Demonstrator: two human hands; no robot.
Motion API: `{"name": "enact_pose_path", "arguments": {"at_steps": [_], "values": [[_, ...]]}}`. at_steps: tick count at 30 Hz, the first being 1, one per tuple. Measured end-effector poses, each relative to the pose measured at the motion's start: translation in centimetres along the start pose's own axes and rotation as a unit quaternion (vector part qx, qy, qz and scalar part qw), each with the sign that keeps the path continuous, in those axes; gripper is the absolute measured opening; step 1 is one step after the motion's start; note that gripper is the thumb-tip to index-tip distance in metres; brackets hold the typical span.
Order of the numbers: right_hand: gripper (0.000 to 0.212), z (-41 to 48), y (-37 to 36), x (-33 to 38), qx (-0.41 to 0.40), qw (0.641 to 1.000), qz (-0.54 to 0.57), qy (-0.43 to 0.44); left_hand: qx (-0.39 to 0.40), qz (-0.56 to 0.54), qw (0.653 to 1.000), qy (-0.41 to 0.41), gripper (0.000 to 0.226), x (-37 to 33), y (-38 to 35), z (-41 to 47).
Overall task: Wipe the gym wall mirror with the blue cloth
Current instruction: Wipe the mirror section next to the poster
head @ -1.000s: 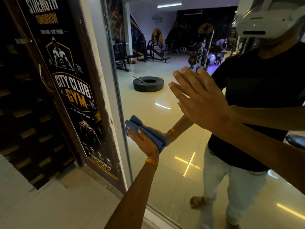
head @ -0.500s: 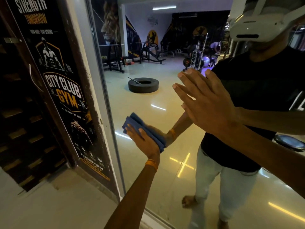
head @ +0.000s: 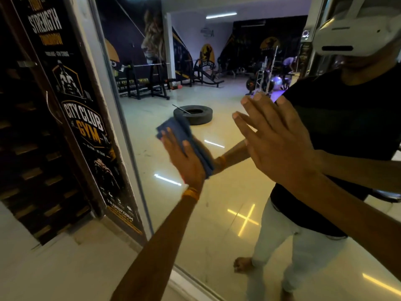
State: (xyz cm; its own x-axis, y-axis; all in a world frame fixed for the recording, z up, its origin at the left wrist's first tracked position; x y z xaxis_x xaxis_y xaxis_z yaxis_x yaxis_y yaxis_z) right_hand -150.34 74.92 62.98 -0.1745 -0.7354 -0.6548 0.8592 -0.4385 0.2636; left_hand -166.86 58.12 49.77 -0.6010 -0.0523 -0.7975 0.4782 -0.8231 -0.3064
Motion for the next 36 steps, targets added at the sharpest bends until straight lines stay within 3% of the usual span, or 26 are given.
{"name": "enact_pose_path", "arguments": {"at_steps": [3, 5, 8, 10, 12, 14, 16, 18, 22, 24, 27, 29, 32, 34, 36], "values": [[0.060, -1.5, 0.1, -1.1, 0.009, 1.000, -0.002, -0.004, 0.114, -0.019, 0.986, -0.120, 0.067, -5.2, -1.9, -8.3], [0.061, -2.7, 0.4, -2.0, 0.007, 1.000, -0.002, -0.005, 0.144, -0.028, 0.978, -0.146, 0.066, -4.6, -1.1, -7.9], [0.060, -4.2, 1.5, -2.6, -0.021, 1.000, 0.006, -0.019, 0.069, 0.015, 0.995, -0.075, 0.066, -1.3, 0.4, -0.5], [0.059, -4.9, 1.9, -2.6, -0.037, 0.999, 0.006, -0.017, -0.036, -0.014, 0.999, 0.028, 0.087, 0.4, 1.0, 3.2], [0.062, -5.3, 1.8, -2.6, -0.030, 0.999, 0.010, -0.006, -0.063, -0.018, 0.996, 0.055, 0.077, -0.2, 0.1, 1.9], [0.065, -5.4, 1.4, -2.7, -0.016, 1.000, 0.010, -0.001, 0.033, 0.003, 0.999, -0.035, 0.060, -3.8, -1.1, -5.7], [0.065, -5.4, 1.2, -2.9, -0.025, 1.000, 0.006, -0.006, 0.136, -0.011, 0.984, -0.118, 0.061, -7.4, -2.0, -14.2], [0.061, -5.7, 1.5, -3.0, -0.042, 0.999, 0.002, -0.007, 0.162, -0.049, 0.980, -0.102, 0.063, -6.9, -2.3, -16.9], [0.061, -6.3, 1.9, -3.1, -0.009, 0.999, 0.020, -0.026, 0.085, 0.012, 0.995, -0.054, 0.063, -2.5, 0.1, -6.4], [0.060, -6.2, 2.2, -2.9, -0.014, 0.999, 0.012, -0.041, 0.050, 0.087, 0.995, 0.019, 0.084, 0.0, 1.3, -0.2], [0.057, -5.7, 1.9, -2.4, -0.020, 0.998, -0.016, -0.052, 0.008, 0.022, 0.996, 0.089, 0.091, 1.8, 1.3, 2.7], [0.056, -4.6, 1.1, -1.6, -0.029, 0.998, -0.045, -0.037, 0.049, 0.019, 0.998, 0.034, 0.080, 0.5, 0.2, -0.9], [0.057, -1.5, -0.1, -0.4, -0.053, 0.997, -0.056, -0.030, 0.174, 0.021, 0.976, -0.131, 0.072, -3.0, -0.7, -6.4], [0.059, 0.6, -0.8, 1.0, -0.045, 0.996, -0.065, -0.027, 0.191, 0.008, 0.965, -0.177, 0.070, -2.4, -0.5, -3.7], [0.059, 2.3, -1.0, 2.6, -0.032, 0.996, -0.062, -0.048, 0.158, 0.017, 0.972, -0.172, 0.072, -0.2, 0.5, 2.0]]}}
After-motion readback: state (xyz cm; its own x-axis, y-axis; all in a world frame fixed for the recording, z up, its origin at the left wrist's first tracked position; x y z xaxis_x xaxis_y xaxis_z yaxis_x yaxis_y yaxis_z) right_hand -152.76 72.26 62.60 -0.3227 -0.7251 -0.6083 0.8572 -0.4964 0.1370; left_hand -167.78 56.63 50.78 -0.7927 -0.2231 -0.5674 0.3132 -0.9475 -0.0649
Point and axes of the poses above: each hand's wrist, its own z-axis towards the middle knuckle, its own y-axis out of the back of the hand, x = y × z, the point moved 6 cm from there along z, towards the middle knuckle, and after that the axes turned 8 degrees about -x, right-handed, at the moved point
